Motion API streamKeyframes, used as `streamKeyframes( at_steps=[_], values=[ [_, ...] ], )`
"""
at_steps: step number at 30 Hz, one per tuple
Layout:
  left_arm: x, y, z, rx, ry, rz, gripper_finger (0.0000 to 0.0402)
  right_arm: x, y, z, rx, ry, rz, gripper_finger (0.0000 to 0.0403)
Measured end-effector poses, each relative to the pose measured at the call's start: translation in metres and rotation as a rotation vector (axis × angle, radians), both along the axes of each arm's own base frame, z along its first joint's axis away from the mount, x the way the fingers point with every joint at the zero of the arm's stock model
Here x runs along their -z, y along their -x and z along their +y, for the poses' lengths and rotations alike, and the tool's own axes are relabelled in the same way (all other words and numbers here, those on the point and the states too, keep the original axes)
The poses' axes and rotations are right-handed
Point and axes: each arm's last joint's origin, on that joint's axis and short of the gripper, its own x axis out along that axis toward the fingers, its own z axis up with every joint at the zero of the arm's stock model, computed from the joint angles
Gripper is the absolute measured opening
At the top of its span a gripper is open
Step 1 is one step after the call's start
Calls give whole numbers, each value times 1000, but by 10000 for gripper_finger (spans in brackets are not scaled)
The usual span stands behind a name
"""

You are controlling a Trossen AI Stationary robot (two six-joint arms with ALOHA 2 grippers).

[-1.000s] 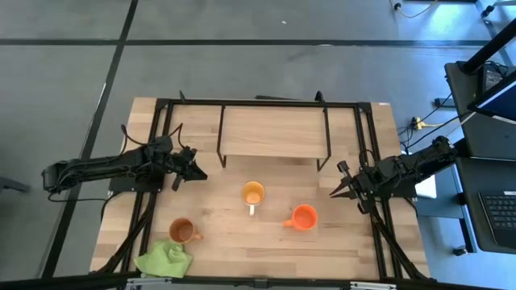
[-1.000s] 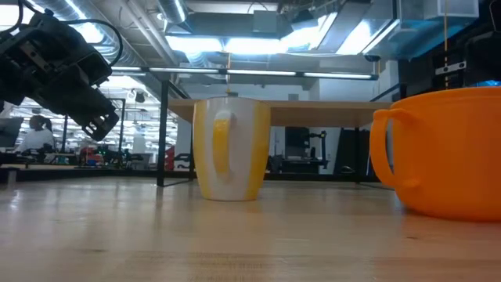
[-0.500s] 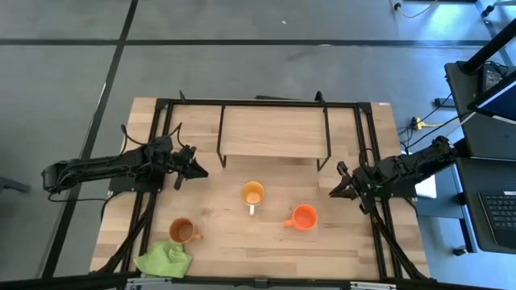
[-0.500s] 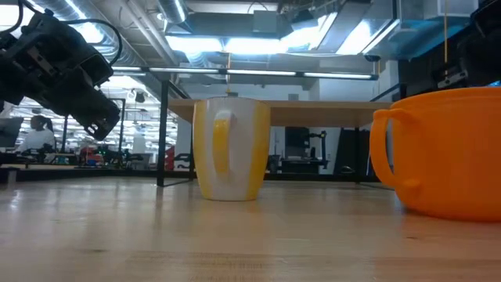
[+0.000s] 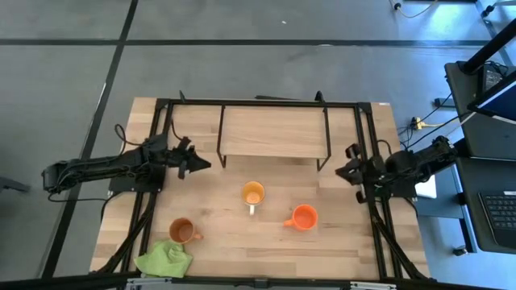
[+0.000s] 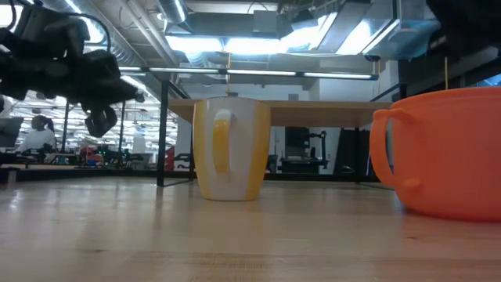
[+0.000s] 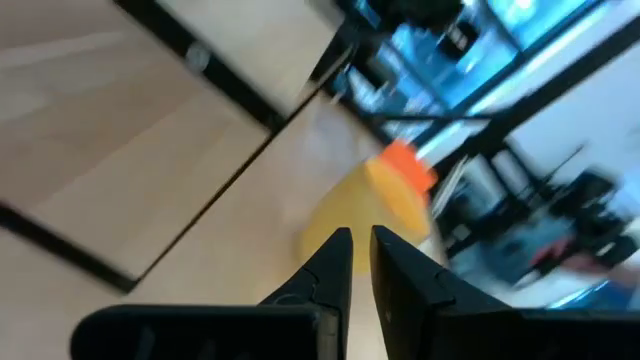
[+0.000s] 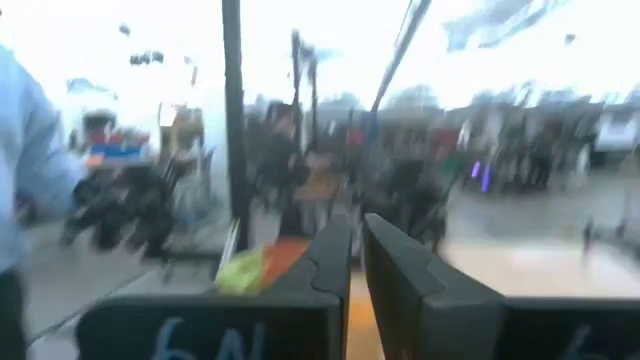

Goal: Stack small to large cups/mugs on shelf
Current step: Put the yellow mug on the shelf

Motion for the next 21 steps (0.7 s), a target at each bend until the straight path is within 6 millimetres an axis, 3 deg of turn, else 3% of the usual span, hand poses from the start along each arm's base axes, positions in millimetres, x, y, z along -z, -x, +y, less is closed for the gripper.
streamKeyframes(
  at_steps=[6,9,12,16,21],
  values=[
    [-10,-2,1,-27,77,-40,34,-5,1,-3,104,-36,-42,35],
    [-34,-5,-3,42,27,-67,32,-6,2,-3,84,-40,-56,35],
    [-71,-5,-8,102,-105,-42,26,-8,2,-2,36,-47,-81,35],
    [-115,3,-17,194,-276,159,12,-12,4,-2,17,-73,-113,35],
    [-144,12,-26,304,-389,458,1,-32,7,-3,32,-17,-152,35]
  ],
)
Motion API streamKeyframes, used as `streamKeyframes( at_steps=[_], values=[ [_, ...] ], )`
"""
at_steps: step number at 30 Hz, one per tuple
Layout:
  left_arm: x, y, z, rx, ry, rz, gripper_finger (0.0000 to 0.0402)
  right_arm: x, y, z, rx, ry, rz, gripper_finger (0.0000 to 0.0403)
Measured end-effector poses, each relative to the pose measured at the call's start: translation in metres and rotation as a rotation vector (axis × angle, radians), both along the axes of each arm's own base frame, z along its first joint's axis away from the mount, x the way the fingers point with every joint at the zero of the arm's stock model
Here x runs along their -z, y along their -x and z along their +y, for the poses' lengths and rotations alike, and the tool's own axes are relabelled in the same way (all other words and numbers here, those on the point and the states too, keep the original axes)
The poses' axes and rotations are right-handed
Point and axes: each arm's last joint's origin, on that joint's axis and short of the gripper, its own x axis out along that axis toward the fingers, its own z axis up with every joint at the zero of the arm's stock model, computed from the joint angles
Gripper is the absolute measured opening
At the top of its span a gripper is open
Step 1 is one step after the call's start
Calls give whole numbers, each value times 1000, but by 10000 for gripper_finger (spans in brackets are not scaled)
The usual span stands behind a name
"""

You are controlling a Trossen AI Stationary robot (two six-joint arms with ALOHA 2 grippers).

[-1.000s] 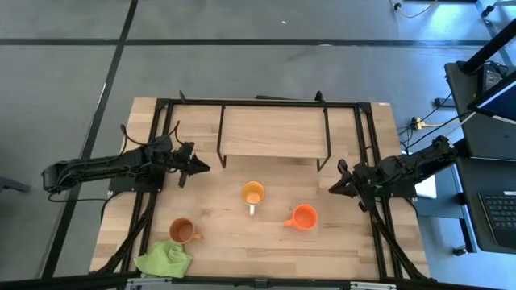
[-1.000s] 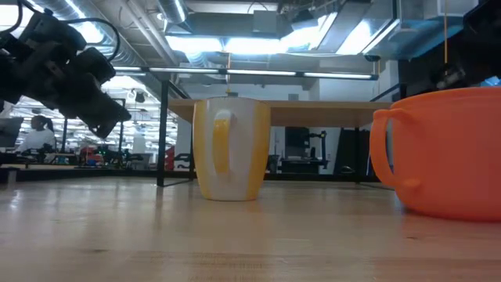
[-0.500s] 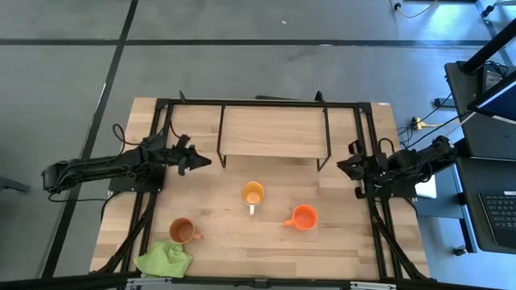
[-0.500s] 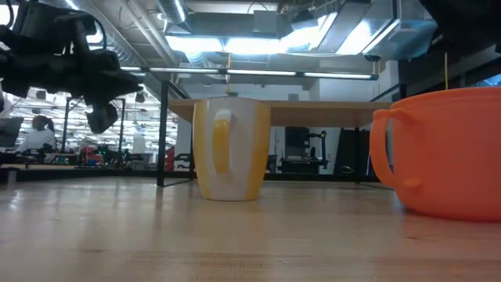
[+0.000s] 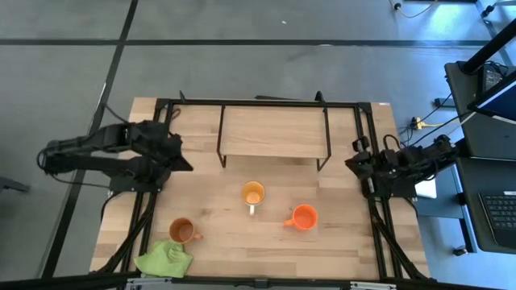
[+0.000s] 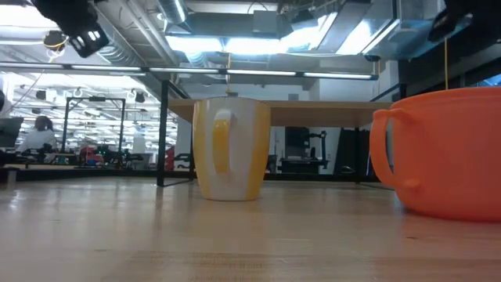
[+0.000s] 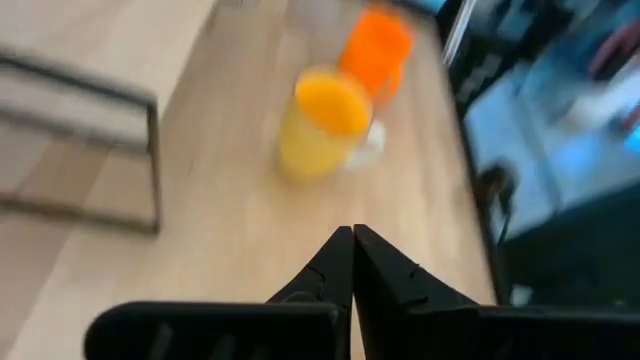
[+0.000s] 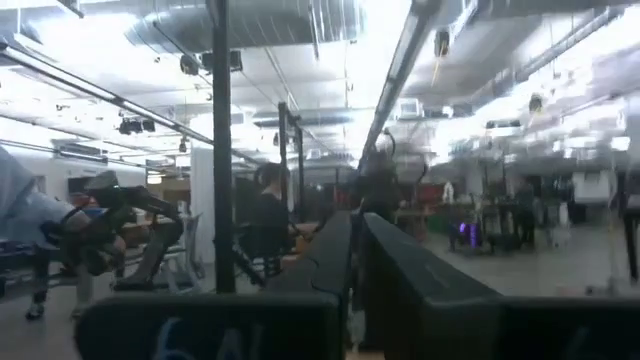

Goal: Stack small to large cups/mugs on shelf
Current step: Put the yellow mug on the shelf

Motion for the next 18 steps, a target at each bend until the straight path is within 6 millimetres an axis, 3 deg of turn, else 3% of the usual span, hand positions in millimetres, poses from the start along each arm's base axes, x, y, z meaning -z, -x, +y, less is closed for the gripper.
streamKeyframes(
  at_steps=[6,11,18],
  values=[
    [2,-17,-17,148,-19,213,1,-53,3,3,-23,212,-113,35],
    [20,-24,-41,237,-29,461,0,-81,-16,10,2,282,78,35],
    [12,-23,-68,256,-83,455,0,-116,-41,16,164,326,160,35]
  ],
)
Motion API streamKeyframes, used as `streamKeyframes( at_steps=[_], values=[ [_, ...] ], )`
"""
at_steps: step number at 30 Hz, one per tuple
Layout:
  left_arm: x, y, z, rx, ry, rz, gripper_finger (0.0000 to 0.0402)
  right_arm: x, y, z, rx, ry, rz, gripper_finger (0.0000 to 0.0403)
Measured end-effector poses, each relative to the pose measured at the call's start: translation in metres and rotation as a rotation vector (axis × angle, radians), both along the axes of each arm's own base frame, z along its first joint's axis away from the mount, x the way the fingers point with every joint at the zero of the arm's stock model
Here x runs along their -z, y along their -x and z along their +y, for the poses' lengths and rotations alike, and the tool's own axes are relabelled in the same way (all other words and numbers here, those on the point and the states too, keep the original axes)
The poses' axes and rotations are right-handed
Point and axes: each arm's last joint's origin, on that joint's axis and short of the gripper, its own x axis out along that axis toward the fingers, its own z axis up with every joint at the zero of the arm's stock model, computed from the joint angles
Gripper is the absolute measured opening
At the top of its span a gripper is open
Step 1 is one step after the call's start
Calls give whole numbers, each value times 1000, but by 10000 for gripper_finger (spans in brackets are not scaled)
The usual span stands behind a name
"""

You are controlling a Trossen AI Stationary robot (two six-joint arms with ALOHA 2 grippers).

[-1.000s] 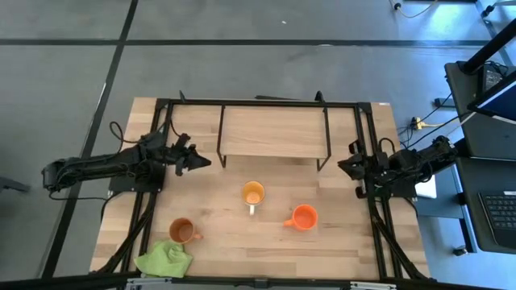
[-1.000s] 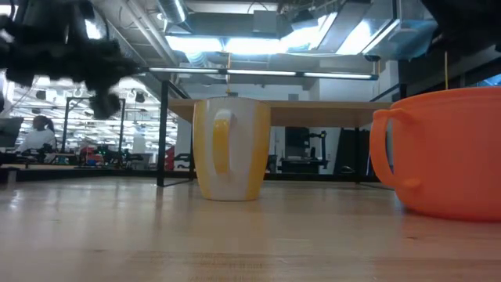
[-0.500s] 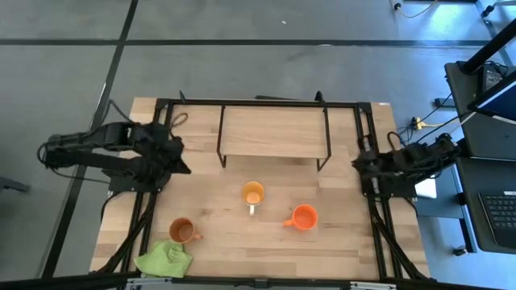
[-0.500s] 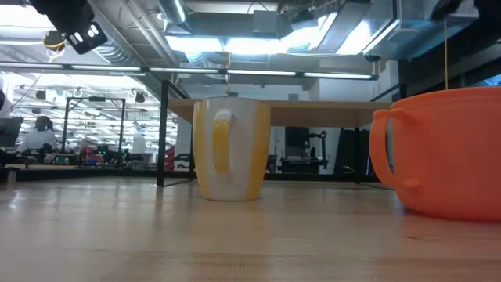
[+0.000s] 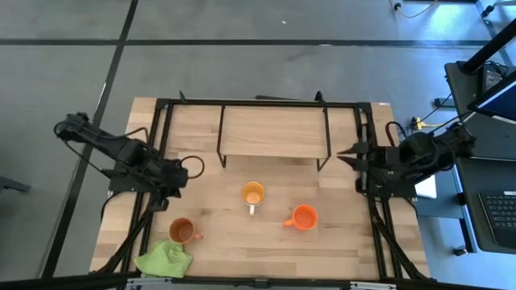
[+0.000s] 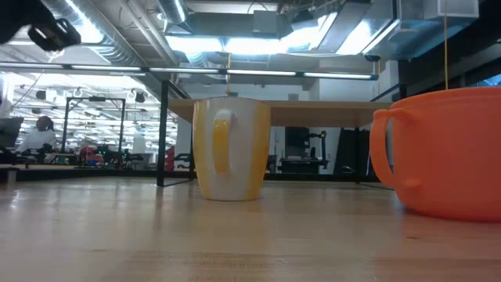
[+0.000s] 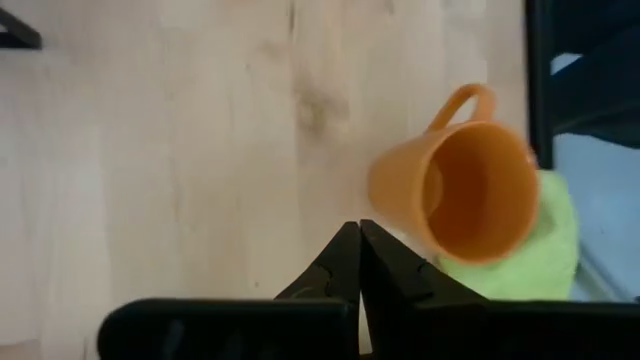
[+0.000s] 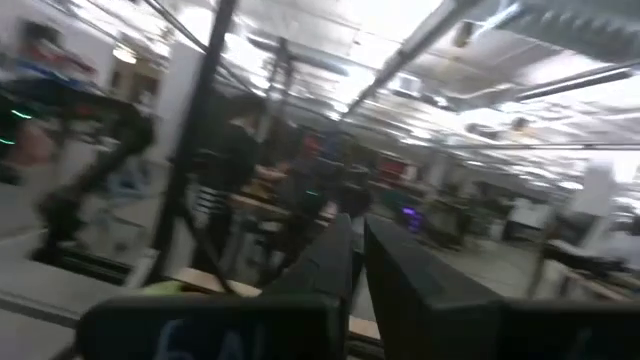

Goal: Stack small to large cups/mugs on shelf
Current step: Put the yellow mug on the shelf

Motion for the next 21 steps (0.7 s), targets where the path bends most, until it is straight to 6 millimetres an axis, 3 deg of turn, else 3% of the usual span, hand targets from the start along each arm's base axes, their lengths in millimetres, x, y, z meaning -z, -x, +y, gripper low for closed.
streamKeyframes(
  at_steps=[4,9,15,21],
  values=[
    [-16,4,-12,34,39,-52,0,-16,-9,2,54,9,-2,35],
    [-28,11,-36,199,42,-43,0,-33,-19,7,-11,30,-20,35],
    [-4,3,-76,381,-70,69,0,-46,-30,12,-24,27,-22,35],
    [15,-8,-91,295,-136,179,0,-48,-40,16,-62,-77,-9,35]
  ],
)
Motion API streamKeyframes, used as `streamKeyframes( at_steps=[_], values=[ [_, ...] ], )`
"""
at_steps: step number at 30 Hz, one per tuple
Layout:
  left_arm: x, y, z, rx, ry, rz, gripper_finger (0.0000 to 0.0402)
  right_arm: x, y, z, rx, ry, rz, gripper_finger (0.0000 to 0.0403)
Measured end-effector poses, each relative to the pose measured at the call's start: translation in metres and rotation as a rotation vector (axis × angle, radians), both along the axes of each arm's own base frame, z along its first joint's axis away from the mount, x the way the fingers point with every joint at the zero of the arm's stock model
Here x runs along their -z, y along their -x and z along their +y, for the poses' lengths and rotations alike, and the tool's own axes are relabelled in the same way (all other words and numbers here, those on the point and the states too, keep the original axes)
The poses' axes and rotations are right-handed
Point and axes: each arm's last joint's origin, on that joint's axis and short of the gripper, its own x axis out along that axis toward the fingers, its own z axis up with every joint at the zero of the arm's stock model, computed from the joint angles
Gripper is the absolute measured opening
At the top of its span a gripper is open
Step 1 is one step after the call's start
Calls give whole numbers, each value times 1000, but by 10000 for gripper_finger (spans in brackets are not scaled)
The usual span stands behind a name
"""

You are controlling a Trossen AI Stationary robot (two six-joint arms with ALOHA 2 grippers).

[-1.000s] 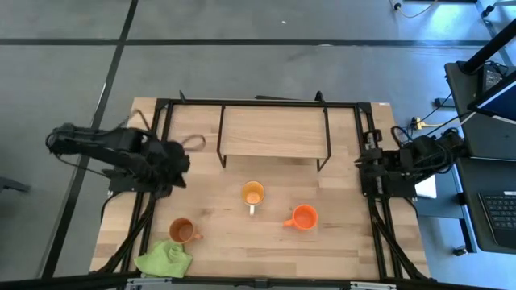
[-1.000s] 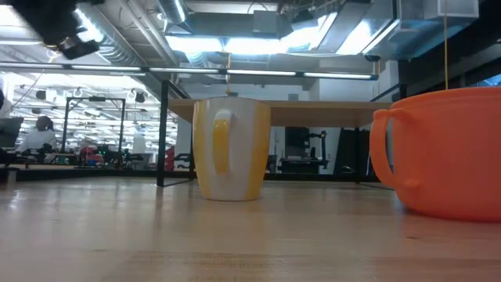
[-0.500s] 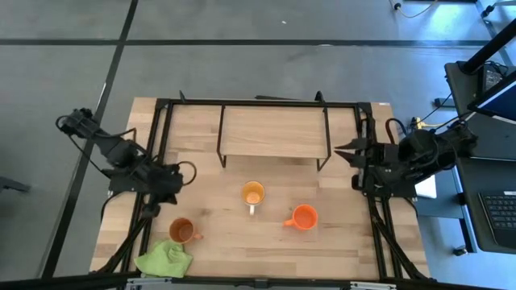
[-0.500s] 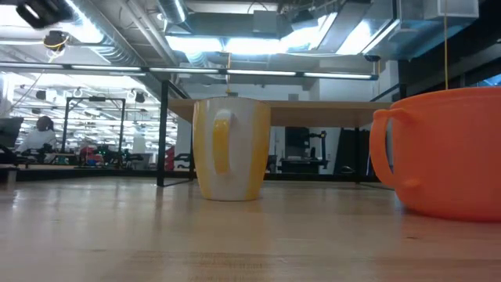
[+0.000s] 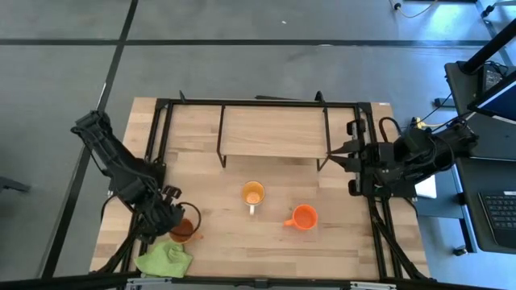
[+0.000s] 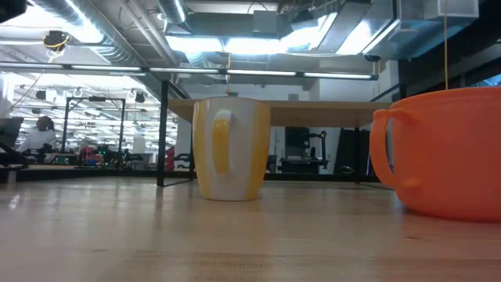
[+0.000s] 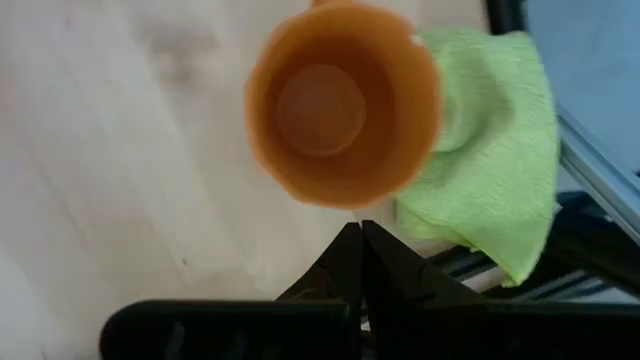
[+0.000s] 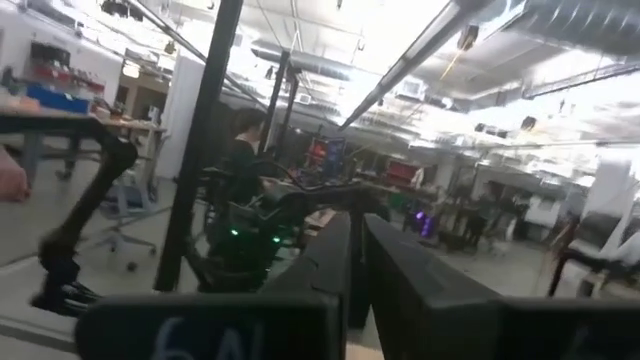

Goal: Stack small to large cups/mugs on shelf
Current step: Put the yellow mug on the shelf

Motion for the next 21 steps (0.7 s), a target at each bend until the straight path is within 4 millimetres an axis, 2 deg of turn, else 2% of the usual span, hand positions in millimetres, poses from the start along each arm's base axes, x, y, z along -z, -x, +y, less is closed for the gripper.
streamKeyframes(
  at_steps=[4,9,15,21],
  values=[
    [-2,-3,3,-73,-11,-41,0,2,-3,1,-2,-4,13,35],
    [-4,-5,4,-62,10,-75,0,2,-4,1,-5,-13,15,35],
    [-7,-20,8,-257,77,-109,0,2,-4,2,-6,-13,15,35],
    [-8,-30,14,-308,81,-163,0,2,-4,2,-6,-14,15,35]
  ],
)
